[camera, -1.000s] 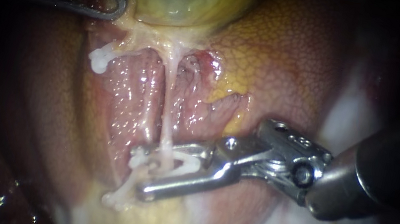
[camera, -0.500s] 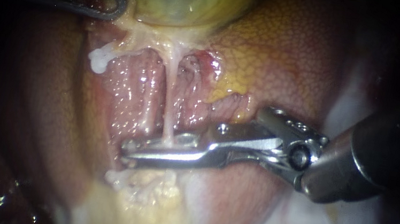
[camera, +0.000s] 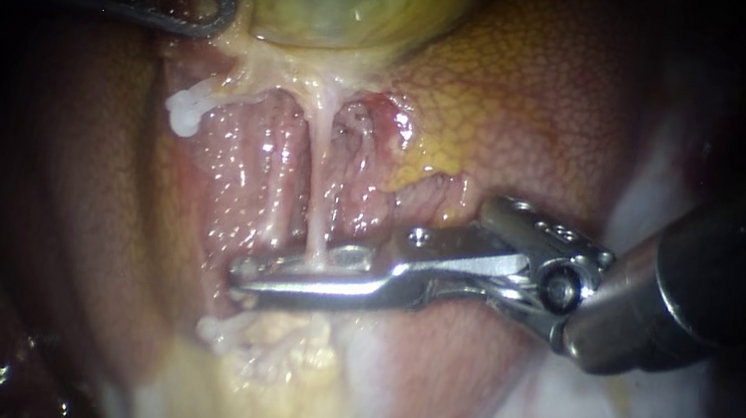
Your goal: Clipping first clip right tube
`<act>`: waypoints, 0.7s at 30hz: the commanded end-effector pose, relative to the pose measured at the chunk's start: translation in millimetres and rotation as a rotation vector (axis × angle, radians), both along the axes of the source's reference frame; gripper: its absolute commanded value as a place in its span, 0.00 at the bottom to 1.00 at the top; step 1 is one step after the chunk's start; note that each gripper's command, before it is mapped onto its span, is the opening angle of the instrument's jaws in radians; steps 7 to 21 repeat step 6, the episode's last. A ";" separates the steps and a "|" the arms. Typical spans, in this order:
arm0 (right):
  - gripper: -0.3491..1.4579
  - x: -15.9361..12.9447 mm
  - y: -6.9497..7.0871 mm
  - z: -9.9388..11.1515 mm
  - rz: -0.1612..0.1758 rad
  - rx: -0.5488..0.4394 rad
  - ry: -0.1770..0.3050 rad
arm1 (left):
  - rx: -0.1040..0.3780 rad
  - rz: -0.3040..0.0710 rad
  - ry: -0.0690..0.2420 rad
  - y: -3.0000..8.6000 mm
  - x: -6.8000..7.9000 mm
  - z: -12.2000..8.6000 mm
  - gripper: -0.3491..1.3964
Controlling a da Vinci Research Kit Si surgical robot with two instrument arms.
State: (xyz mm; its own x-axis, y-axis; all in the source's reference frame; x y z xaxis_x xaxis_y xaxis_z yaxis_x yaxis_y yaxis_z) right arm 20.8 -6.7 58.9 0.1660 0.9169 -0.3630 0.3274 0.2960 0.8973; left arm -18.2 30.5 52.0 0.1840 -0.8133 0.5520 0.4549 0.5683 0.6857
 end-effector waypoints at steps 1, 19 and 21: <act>0.00 0.0 0.0 0.0 0.000 0.000 0.000 | 0.000 0.000 0.000 0.0 0.0 0.0 0.00; 0.00 0.0 -0.1 0.1 0.000 -0.001 0.001 | 0.000 0.000 0.000 0.0 0.0 0.0 0.00; 0.00 0.0 -0.1 0.1 0.000 -0.001 0.001 | 0.000 0.000 0.000 0.0 0.0 0.0 0.00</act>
